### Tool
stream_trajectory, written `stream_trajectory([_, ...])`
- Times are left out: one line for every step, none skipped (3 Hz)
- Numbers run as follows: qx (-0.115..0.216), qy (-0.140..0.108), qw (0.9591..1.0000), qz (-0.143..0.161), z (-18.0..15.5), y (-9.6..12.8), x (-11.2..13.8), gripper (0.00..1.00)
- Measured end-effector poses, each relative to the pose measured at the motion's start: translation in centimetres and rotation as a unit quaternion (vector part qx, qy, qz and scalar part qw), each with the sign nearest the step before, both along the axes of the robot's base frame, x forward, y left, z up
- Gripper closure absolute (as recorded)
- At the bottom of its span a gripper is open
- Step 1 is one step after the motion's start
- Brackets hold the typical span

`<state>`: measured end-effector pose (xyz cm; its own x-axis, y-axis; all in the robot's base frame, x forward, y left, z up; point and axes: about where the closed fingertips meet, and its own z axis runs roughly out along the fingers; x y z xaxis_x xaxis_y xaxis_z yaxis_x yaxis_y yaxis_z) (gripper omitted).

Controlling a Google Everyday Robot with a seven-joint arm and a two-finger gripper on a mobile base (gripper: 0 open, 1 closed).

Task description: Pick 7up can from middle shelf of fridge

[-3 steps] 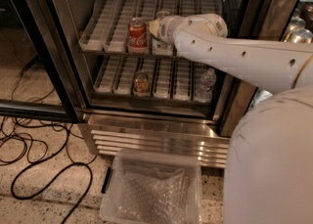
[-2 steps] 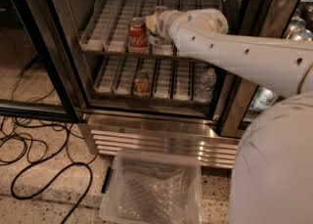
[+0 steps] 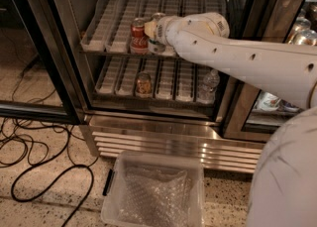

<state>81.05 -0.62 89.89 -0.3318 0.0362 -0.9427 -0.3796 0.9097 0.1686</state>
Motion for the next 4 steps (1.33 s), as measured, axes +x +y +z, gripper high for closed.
stream_trajectory([0.036, 0.043, 0.9984, -0.008, -1.1, -0.3, -2.9, 1.00])
stream_trajectory([0.081, 0.099, 0.9917, -0.016, -2.3, -0.6, -7.1, 1.00])
stream_trajectory([0.118, 0.151, 0.9815, -0.011, -3.7, -0.2, -11.1, 1.00])
stream_trajectory([0.141, 0.165, 0.9761, -0.007, -3.4, 0.1, -12.5, 1.00])
